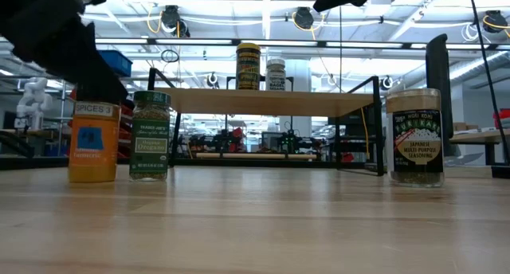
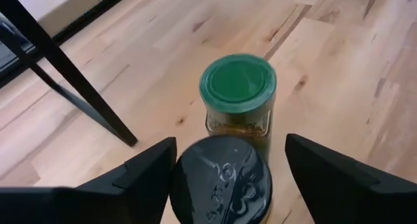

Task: Shelf spices
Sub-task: Remove the orange seasoning bottle from the shelf, then remove the white seasoning bottle from the shelf

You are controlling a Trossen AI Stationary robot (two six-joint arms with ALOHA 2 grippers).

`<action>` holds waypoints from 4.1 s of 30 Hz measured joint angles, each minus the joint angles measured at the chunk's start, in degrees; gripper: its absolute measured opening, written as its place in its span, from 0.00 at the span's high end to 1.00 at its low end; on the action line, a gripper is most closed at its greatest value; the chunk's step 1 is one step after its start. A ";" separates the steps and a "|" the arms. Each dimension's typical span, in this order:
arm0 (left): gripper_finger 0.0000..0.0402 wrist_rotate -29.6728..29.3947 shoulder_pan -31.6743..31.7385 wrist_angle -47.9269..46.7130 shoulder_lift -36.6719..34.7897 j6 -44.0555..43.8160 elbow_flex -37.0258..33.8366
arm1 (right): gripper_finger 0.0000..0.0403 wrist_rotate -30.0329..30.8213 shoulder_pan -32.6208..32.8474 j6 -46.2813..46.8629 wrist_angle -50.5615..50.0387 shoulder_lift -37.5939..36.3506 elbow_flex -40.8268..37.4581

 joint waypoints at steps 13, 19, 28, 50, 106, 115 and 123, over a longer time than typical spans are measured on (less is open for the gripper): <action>0.22 -3.01 0.04 0.14 -11.99 10.15 0.13 | 0.28 2.44 -3.77 -5.49 5.27 0.00 0.00; 0.22 -9.96 2.49 0.42 -17.38 13.10 0.13 | 0.28 6.89 -9.49 -14.38 9.21 0.00 0.00; 0.23 -10.13 6.38 6.10 -22.56 30.47 0.27 | 0.28 -4.34 -24.52 -22.29 15.94 -0.13 0.00; 0.23 -6.47 24.39 18.63 -29.91 72.29 7.52 | 0.23 -37.66 -51.96 -24.84 3.88 3.30 24.98; 0.23 2.73 24.48 20.65 -29.61 75.09 7.50 | 0.20 -42.34 -57.42 -40.78 -6.23 22.25 25.77; 0.23 2.73 24.48 20.65 -29.61 75.09 7.50 | 0.46 -42.36 -57.35 -40.41 -7.97 22.25 25.77; 0.23 2.71 24.48 20.65 -29.61 75.09 7.48 | 0.55 -42.58 -57.05 -39.15 -7.97 22.23 25.77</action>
